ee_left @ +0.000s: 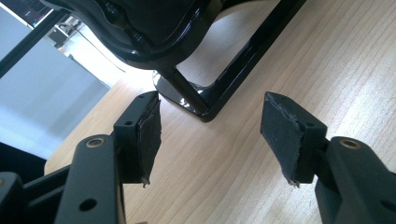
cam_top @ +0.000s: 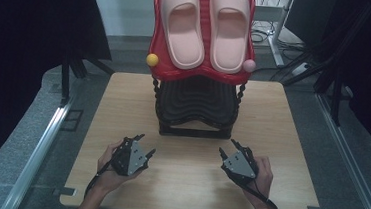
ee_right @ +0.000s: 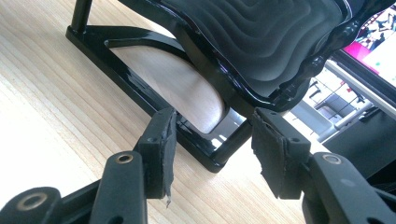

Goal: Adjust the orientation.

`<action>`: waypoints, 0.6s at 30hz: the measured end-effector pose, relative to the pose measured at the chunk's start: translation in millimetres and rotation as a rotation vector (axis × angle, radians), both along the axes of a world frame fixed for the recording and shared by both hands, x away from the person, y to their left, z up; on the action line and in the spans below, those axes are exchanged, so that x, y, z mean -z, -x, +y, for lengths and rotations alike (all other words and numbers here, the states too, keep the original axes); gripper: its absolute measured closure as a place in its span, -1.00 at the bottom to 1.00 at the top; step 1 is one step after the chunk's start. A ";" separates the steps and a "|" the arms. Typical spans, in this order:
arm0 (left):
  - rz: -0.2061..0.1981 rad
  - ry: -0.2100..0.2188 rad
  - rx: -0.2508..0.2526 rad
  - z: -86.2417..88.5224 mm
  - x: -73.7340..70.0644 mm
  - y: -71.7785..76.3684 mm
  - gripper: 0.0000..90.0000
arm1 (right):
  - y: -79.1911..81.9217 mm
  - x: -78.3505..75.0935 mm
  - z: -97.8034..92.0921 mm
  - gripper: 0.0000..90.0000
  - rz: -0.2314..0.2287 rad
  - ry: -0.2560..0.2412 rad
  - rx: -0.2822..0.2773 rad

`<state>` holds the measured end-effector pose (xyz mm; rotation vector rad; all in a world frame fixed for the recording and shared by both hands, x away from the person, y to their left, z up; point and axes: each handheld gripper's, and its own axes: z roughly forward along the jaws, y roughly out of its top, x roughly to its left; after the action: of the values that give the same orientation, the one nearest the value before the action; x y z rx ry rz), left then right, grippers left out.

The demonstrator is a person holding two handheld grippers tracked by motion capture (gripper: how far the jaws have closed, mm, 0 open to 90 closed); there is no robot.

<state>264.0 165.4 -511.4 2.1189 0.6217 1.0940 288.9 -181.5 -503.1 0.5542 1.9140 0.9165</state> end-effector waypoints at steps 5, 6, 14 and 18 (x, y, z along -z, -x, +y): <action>-0.001 0.001 -0.001 0.4 0.0 0.0 -0.14 | -0.4 1.1 0.2 0.11 0.004 0.003 0.001; 0.000 0.000 0.000 0.5 -0.1 0.1 -0.14 | -0.4 1.4 0.2 0.11 0.004 0.003 0.001; 0.001 -0.005 -0.002 0.5 0.1 0.7 -0.15 | -0.1 0.7 -1.6 0.11 0.002 -0.002 0.003; -0.003 -0.005 -0.001 0.6 -0.2 1.8 -0.15 | 0.3 1.3 -2.9 0.11 0.006 -0.005 0.004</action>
<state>262.2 166.0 -511.2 2.1210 0.6193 1.1005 288.6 -184.3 -504.4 0.5642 1.9164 0.9178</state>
